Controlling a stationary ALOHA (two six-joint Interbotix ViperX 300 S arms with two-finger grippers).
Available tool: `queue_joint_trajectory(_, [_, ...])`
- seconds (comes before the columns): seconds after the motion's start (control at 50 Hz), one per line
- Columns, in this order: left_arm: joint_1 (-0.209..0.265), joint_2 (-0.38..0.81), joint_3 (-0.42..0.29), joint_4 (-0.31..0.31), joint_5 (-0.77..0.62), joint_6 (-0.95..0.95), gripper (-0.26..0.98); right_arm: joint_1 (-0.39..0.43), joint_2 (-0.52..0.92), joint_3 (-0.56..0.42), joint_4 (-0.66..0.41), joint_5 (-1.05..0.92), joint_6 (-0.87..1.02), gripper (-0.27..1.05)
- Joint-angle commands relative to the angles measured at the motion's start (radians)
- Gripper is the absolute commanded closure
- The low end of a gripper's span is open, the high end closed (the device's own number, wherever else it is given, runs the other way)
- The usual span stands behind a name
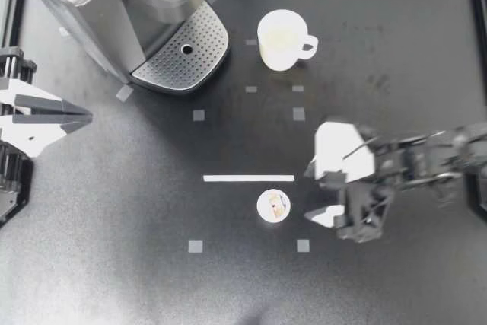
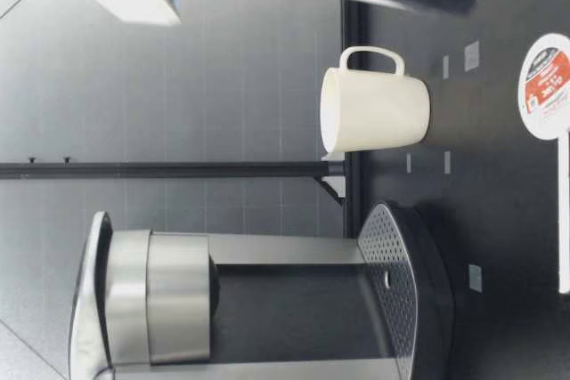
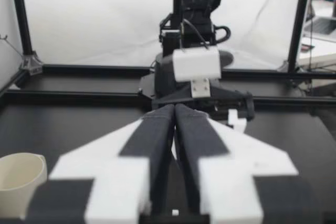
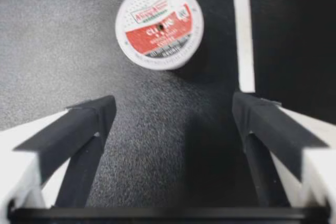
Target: Place the coffee capsule inside the capsule container, then place the cup onto the center of the cup tray.
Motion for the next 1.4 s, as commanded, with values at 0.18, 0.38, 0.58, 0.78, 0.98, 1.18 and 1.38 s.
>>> queue_joint_trajectory(0.18, [0.002,0.005,-0.011,0.002,-0.011,-0.002,0.53,0.028,0.077,-0.1,-0.018,0.063,-0.029,-0.23])
queue_joint_trajectory(0.38, [0.0,0.005,-0.011,0.002,-0.009,-0.002,0.53,0.028,0.114,-0.132,-0.018,0.067,-0.044,-0.23])
queue_joint_trajectory(0.58, [0.002,0.005,-0.009,0.002,-0.009,-0.002,0.53,0.026,0.132,-0.152,-0.018,0.067,-0.046,-0.23])
queue_joint_trajectory(0.78, [0.002,0.005,-0.008,0.002,-0.009,-0.003,0.53,0.023,0.15,-0.169,-0.026,0.066,-0.046,-0.23])
queue_joint_trajectory(0.98, [0.002,0.005,-0.009,0.002,-0.009,-0.003,0.53,0.003,0.156,-0.183,-0.041,0.063,-0.046,-0.23])
queue_joint_trajectory(1.18, [0.002,0.003,-0.006,0.002,-0.011,-0.003,0.53,0.0,0.163,-0.204,-0.06,0.063,-0.049,-0.23])
queue_joint_trajectory(1.38, [0.0,0.003,-0.002,0.002,-0.009,-0.003,0.53,0.0,0.175,-0.216,-0.06,0.063,-0.049,-0.22])
